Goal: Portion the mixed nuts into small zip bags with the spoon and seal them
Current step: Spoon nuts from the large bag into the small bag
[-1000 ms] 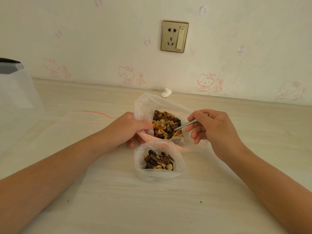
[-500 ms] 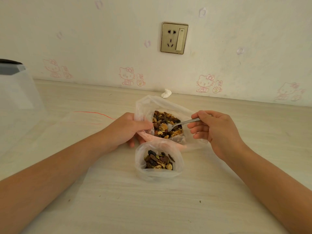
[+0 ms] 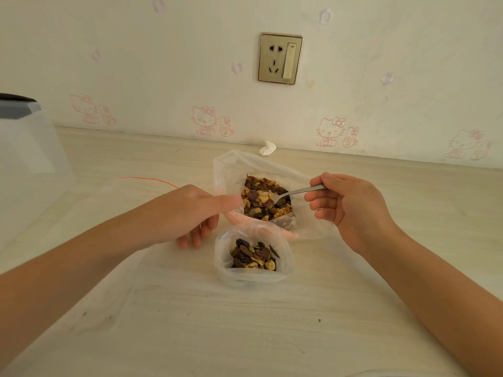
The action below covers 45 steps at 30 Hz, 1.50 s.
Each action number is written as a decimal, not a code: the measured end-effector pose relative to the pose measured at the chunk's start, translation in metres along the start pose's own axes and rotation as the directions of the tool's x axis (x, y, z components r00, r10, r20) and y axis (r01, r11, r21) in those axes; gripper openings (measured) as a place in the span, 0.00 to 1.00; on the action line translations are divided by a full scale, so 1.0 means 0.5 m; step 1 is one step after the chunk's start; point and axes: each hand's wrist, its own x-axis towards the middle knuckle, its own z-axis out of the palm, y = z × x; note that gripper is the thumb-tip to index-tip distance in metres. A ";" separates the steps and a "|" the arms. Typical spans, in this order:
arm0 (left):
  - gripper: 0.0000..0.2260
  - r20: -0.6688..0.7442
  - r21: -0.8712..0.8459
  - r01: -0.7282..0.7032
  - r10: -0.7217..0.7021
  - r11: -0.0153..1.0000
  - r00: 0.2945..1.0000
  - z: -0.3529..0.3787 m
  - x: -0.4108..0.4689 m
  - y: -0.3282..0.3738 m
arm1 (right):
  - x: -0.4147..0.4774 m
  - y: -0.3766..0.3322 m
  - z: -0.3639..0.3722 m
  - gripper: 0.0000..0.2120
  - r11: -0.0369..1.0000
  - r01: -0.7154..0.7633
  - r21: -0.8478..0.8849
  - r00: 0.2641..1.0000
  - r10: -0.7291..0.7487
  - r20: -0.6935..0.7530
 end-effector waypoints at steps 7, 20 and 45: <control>0.22 0.175 0.174 -0.070 0.039 0.982 0.984 -0.002 -0.056 0.015 | -0.013 -0.014 -0.002 0.14 0.997 0.057 0.046 0.998 -0.058 0.035; 0.17 0.158 0.143 -0.010 -0.013 0.990 0.987 0.012 -0.051 0.025 | -0.078 -0.019 0.023 0.17 0.881 0.470 -0.060 0.842 -0.427 0.329; 0.32 -0.218 -0.035 -0.036 0.027 0.999 0.976 0.005 0.069 -0.006 | -0.009 0.000 0.005 0.13 0.849 0.366 -0.382 0.918 -0.397 -0.004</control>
